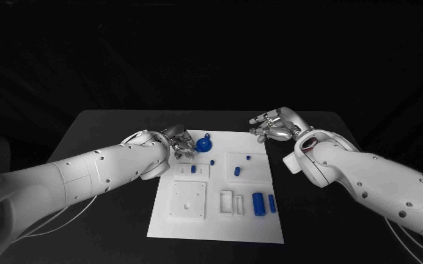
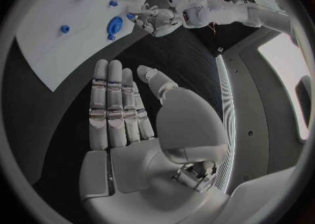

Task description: Assemble the parts on the task board

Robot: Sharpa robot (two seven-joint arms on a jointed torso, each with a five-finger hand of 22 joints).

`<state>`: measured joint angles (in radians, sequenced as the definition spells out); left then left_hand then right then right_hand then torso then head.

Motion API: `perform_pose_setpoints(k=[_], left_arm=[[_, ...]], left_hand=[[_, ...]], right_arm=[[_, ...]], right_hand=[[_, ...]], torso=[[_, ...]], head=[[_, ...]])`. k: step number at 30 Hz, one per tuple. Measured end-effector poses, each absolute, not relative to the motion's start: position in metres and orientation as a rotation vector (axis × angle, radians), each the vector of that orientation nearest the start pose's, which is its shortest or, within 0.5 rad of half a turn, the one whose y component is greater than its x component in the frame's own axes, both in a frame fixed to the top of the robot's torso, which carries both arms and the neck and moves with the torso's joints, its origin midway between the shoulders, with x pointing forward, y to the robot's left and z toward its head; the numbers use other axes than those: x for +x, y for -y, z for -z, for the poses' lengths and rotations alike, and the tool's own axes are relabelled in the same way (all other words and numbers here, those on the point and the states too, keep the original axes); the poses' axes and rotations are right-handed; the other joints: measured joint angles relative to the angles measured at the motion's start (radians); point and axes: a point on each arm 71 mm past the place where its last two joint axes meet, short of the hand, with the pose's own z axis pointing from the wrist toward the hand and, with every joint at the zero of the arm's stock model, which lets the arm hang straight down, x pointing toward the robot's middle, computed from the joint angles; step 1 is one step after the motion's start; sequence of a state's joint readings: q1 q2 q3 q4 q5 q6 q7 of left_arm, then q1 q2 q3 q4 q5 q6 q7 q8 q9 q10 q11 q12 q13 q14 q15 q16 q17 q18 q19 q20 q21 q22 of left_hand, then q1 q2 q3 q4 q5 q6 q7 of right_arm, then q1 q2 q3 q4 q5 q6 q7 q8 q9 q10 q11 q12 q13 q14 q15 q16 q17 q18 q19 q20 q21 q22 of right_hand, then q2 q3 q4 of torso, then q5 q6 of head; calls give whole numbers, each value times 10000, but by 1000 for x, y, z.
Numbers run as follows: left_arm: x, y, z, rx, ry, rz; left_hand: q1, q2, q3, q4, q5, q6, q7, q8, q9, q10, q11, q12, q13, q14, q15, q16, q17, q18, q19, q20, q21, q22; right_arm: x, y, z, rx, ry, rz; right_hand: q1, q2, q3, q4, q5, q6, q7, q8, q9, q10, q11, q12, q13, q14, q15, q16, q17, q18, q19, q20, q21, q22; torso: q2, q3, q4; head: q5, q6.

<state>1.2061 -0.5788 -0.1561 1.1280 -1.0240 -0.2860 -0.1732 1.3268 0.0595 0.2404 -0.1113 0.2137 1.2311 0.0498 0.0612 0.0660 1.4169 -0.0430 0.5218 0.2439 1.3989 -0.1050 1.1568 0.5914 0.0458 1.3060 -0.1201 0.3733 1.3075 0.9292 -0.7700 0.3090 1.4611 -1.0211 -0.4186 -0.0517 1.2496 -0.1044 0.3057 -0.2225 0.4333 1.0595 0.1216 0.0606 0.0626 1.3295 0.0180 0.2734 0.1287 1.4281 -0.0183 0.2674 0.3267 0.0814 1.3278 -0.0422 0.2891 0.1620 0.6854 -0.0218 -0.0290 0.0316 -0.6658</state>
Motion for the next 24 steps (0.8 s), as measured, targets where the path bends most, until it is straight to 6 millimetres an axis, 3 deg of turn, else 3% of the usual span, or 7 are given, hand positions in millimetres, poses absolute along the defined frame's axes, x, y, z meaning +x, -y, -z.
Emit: perform_pose_setpoints(k=[2, 3, 7, 10, 14, 21, 24], left_arm=[[538, -195, 246, -3417, -19039, 6227], [537, -196, 241, -3694, -19003, 6491], [534, -201, 227, -4588, -18913, 7308], [530, -202, 219, -5334, -18921, 7923], [522, -205, 215, -6544, -19062, 8684], [506, -201, 217, -8885, -19457, 10157], [499, -197, 219, -9744, -19576, 10772]], left_hand=[[0, 0, 40, 3, 0, 3, 3, 0, 17, 0, 0, -31, 37, 0, 0, -53, 0, 0, -36, -35, 0, 0], [0, 0, 60, 8, 0, 4, 3, 0, 18, 18, 19, -47, 54, 0, 0, -68, 0, 0, -36, -35, 0, 0], [-52, -52, 63, 8, -1, 16, 16, -1, 20, 72, 3, -125, 59, 0, 0, -68, 0, 0, -36, -35, 0, 0], [-53, -54, 63, 8, -1, 38, 2, -1, 21, 92, 20, -174, 70, 0, 0, -68, 0, -1, -72, -71, 0, 0], [-79, -80, 63, 7, -1, 59, 13, -3, 21, 149, -1, -174, 77, 0, 0, -68, 0, -1, -73, -71, 0, 0], [-154, -58, 62, 7, -3, 65, 8, -8, 21, 216, 1, -174, 117, 0, 1, -68, 14, -2, -72, -71, 0, 0], [-158, -56, 62, 7, -4, 68, 4, -39, 23, 216, 0, -174, 131, 0, 1, -68, 14, -2, -72, -71, 0, 0]], right_arm=[[497, 206, 196, 5341, -15673, -9606], [497, 206, 196, 5268, -15665, -9590], [496, 203, 195, 4908, -15636, -9526], [495, 199, 193, 4447, -15588, -9454], [493, 189, 192, 3669, -15468, -9361], [484, 166, 189, 2166, -15067, -9207], [480, 155, 189, 1677, -14890, -9215]], right_hand=[[24, -24, -187, -41, -161, 80, -80, 0, 0, 182, -107, 694, 523, 78, -196, 949, 994, -50, 226, -226, 646, 431], [69, 21, -226, -37, -239, 133, -96, 98, 20, -246, -129, 1741, 1471, -451, -330, 2299, 2371, -49, 146, -340, 1377, 1009], [-33, 139, 68, -140, -501, 107, -121, 49, 9, -1438, -181, 4472, 3932, -1527, -374, 4851, 4728, -54, -846, -386, 3447, 2788], [-126, 145, 149, -217, -784, 140, -151, 49, 2, -1634, -201, 5053, 4585, -1655, -385, 5505, 5099, -43, -1357, -344, 4387, 3726], [-125, 146, 75, -232, -1085, 280, -180, 50, 2, -1668, -232, 5371, 4968, -1656, -385, 5930, 5246, 95, -1381, -344, 4685, 4109], [-15, 200, 65, -187, -1724, 731, -304, 50, 3, -1606, -293, 5902, 5642, -1597, -444, 6506, 5518, 131, -1375, -350, 5004, 4622], [120, 335, 521, -165, -2226, 983, -357, 50, 3, -1519, -379, 5996, 5853, -1521, -519, 6680, 5632, 188, -1281, -442, 5165, 4857]], torso=[[-8, -5, 6], [-12, -5, 6], [-54, -16, 15], [-96, -28, 26], [-151, -36, 36], [-216, -55, 35], [-232, -55, 35]], head=[[11, 23], [19, 35], [67, 66], [103, 82], [160, 114], [226, 219], [242, 285]])
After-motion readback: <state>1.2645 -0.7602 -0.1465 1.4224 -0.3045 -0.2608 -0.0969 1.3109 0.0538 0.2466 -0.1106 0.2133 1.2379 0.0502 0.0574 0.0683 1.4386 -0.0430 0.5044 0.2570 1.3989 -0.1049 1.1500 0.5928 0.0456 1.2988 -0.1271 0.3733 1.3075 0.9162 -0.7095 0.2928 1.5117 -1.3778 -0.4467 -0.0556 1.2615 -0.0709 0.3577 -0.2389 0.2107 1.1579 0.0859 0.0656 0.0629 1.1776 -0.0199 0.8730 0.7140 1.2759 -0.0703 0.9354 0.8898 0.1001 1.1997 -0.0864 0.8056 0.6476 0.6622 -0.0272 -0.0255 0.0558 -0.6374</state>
